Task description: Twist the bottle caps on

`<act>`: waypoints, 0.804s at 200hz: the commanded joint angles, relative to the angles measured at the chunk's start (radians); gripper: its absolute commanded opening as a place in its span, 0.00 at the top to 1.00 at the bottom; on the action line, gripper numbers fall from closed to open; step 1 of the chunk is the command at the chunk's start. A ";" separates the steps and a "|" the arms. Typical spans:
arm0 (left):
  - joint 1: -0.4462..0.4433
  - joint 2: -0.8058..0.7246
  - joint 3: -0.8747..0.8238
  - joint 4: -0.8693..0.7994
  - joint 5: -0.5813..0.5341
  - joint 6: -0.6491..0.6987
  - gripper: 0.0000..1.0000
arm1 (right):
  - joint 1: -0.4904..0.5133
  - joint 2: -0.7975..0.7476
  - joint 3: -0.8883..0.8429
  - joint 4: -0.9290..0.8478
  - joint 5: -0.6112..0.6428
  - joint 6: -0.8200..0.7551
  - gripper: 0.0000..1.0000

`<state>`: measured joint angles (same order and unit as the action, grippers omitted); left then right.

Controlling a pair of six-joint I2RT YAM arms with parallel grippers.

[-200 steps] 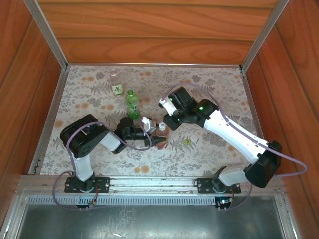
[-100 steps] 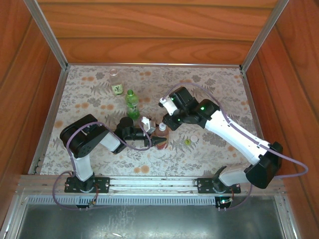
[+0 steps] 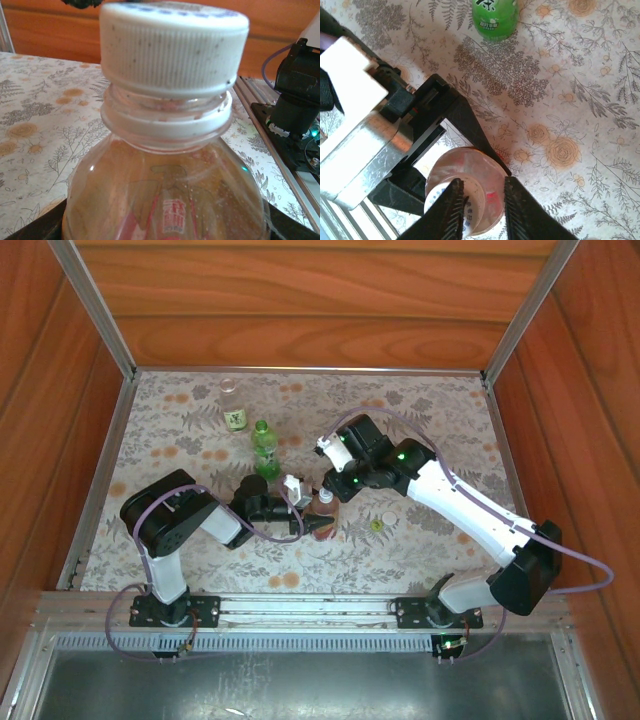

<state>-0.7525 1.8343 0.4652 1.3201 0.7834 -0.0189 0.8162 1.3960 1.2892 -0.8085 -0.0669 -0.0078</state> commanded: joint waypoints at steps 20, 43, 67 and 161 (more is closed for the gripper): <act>0.009 0.026 -0.010 -0.067 0.019 -0.011 0.40 | 0.021 -0.004 0.061 -0.080 0.000 0.015 0.60; 0.011 0.024 -0.011 -0.067 0.020 -0.011 0.40 | 0.061 0.005 0.077 -0.107 0.099 -0.007 0.53; 0.010 0.017 -0.014 -0.067 0.019 -0.010 0.40 | 0.091 0.013 0.085 -0.113 0.139 -0.009 0.52; 0.011 0.024 -0.009 -0.067 0.023 -0.019 0.40 | 0.121 0.063 0.091 -0.112 0.175 -0.021 0.64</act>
<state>-0.7525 1.8343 0.4652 1.3201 0.7834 -0.0196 0.9302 1.4586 1.3811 -0.9062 0.0875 -0.0238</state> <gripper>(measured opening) 0.603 0.388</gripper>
